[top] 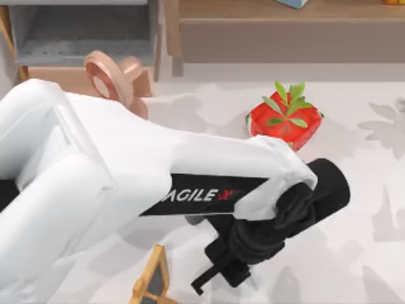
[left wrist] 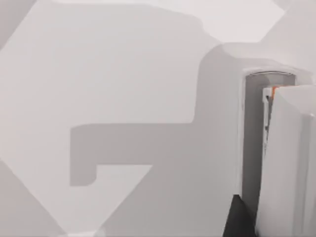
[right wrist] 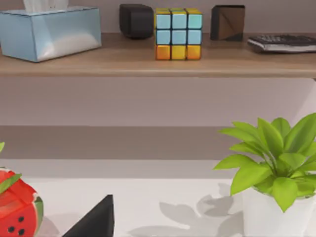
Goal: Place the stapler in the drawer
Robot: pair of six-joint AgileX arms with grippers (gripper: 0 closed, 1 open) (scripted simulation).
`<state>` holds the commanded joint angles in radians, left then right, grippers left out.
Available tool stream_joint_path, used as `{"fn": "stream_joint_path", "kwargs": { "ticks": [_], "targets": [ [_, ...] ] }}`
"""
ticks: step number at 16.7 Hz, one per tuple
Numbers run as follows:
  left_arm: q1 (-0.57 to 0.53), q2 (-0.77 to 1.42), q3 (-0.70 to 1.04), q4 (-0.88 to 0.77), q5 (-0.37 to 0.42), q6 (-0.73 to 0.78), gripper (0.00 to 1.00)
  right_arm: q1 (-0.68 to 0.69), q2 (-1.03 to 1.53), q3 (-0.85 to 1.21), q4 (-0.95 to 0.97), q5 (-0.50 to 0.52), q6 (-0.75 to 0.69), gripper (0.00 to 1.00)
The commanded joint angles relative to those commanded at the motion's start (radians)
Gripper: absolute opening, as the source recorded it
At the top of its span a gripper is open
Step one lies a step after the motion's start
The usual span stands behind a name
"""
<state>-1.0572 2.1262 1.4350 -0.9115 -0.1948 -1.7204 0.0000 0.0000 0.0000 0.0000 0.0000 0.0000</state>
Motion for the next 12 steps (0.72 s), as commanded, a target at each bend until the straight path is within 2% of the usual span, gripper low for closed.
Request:
{"fn": "stream_joint_path", "kwargs": {
  "ticks": [6, 12],
  "targets": [
    [-0.001, -0.041, 0.055, -0.1, 0.0, -0.002, 0.0, 0.0, 0.0, 0.0, 0.0, 0.0, 0.0, 1.0],
    [-0.001, -0.04, 0.061, -0.098, -0.001, 0.007, 0.0, 0.0, 0.0, 0.0, 0.0, 0.0, 0.0, 1.0]
  ]
}}
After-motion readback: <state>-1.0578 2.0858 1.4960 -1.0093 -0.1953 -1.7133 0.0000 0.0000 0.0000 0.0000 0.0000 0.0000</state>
